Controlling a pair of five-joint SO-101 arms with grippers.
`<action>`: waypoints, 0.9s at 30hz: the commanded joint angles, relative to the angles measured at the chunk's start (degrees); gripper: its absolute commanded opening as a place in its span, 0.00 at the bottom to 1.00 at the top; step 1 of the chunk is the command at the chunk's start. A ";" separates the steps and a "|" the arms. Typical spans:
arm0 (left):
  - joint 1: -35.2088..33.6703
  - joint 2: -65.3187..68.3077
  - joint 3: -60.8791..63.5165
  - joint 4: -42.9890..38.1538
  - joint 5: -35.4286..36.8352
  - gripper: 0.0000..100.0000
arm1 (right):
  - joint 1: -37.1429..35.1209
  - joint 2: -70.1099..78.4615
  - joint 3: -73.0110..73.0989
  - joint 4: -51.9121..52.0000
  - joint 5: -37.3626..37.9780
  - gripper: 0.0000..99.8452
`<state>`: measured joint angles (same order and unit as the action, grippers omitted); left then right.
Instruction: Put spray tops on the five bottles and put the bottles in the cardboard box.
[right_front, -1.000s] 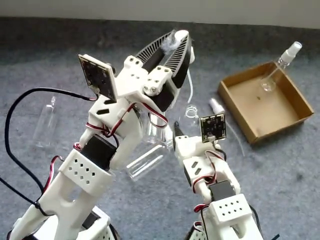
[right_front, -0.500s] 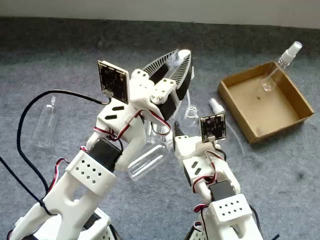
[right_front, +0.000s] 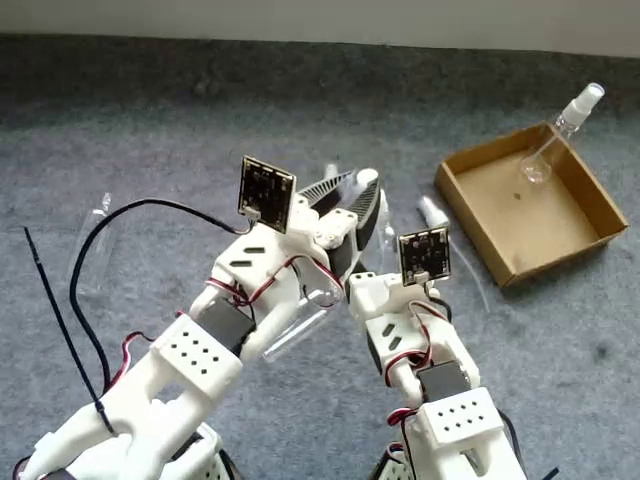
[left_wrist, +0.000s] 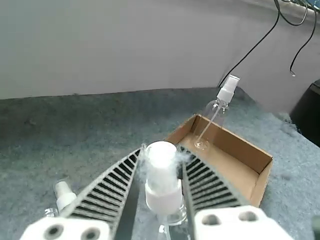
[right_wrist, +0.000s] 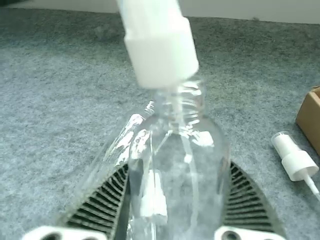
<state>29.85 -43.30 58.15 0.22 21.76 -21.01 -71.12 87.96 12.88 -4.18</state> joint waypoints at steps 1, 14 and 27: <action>0.75 -1.71 0.40 -0.88 -0.09 0.01 | -0.13 -0.92 -0.40 -1.63 -0.18 0.18; 3.30 -1.71 0.13 -0.53 -6.68 0.01 | 1.10 -0.92 -0.48 -1.63 8.35 0.18; 3.38 -1.71 0.04 -0.44 -9.58 0.01 | 1.36 -0.92 -0.92 -1.63 9.05 0.18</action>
<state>32.66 -43.65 58.95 0.13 12.70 -20.92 -71.12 87.96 12.88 4.18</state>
